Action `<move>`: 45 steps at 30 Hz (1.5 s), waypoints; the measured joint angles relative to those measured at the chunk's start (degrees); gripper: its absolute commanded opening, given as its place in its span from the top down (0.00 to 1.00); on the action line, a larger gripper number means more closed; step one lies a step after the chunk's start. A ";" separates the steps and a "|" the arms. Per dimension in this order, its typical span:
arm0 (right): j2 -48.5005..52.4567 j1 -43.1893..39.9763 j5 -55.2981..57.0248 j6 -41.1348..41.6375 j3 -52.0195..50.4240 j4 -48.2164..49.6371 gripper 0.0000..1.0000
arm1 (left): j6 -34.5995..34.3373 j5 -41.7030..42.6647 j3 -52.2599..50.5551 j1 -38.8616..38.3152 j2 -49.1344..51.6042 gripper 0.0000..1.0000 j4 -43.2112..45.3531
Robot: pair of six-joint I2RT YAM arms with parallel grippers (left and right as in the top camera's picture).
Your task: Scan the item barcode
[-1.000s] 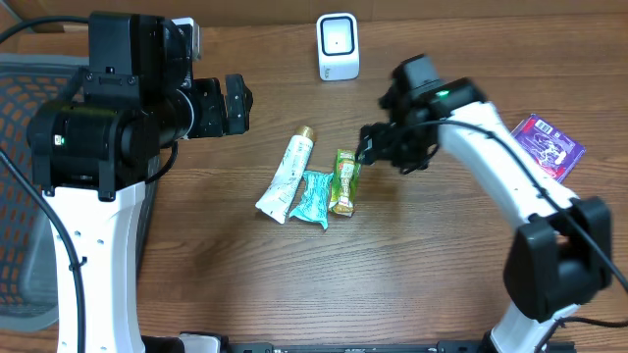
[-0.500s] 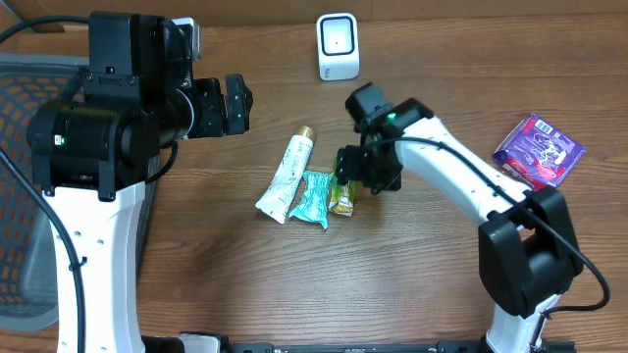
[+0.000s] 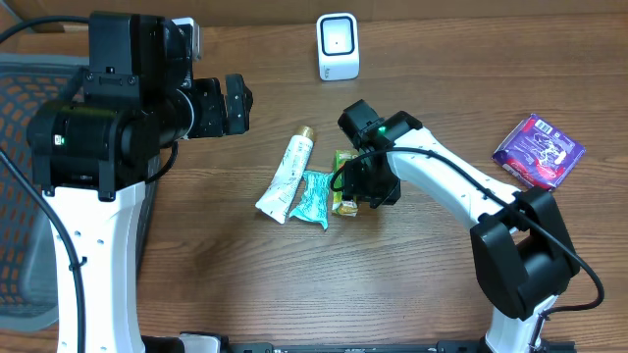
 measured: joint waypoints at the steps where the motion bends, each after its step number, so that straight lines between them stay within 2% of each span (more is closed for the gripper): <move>1: 0.00 -0.15 -0.11 -0.17 0.00 0.13 0.43 | 0.00 0.00 0.00 0.00 0.00 0.00 0.02; 16: 0.00 3.67 -0.02 0.68 -2.54 9.40 0.48 | -0.02 0.00 0.00 0.00 0.00 0.00 0.00; 17: 0.00 3.67 0.31 1.20 -3.21 9.57 0.53 | -0.02 0.00 0.00 0.00 0.00 0.00 0.00; 18: 0.00 3.63 0.87 1.66 -3.96 9.70 0.74 | 0.00 0.00 0.00 0.00 0.00 0.00 0.02; 19: 0.02 3.58 1.22 2.16 -4.42 9.68 0.88 | -0.02 0.00 0.00 0.00 0.00 0.00 0.00; 20: 0.02 3.58 1.46 2.67 -4.55 9.75 0.95 | 0.00 0.00 0.00 0.00 0.00 0.00 0.00; 21: 0.02 3.58 1.55 2.95 -4.57 9.77 0.96 | 0.00 0.00 0.00 0.00 0.00 0.01 0.00; 26: 0.00 3.54 3.04 3.76 -4.44 8.57 0.96 | -0.02 0.00 0.00 0.00 0.00 0.00 0.00; 29: 0.00 3.67 6.84 3.76 -3.19 3.65 0.96 | 0.00 0.00 0.00 0.00 0.00 0.00 0.00; 33: 0.02 3.65 19.10 4.09 -0.55 -6.91 0.96 | 0.00 0.00 0.00 0.00 0.00 0.00 0.00; 34: 0.02 3.67 25.11 4.61 0.28 -9.90 0.96 | 0.00 0.00 0.00 0.00 0.00 0.00 0.00; 36: 0.00 3.67 31.17 5.44 0.83 -11.80 0.96 | 0.00 0.00 0.00 0.00 0.00 0.00 0.02; 40: 0.00 3.65 39.98 6.14 0.76 -10.47 0.96 | 0.00 0.00 0.00 0.00 0.00 0.01 0.00; 45: 0.79 3.91 43.87 3.50 -0.04 -5.31 0.96 | 0.00 0.00 0.00 0.00 0.00 0.00 0.00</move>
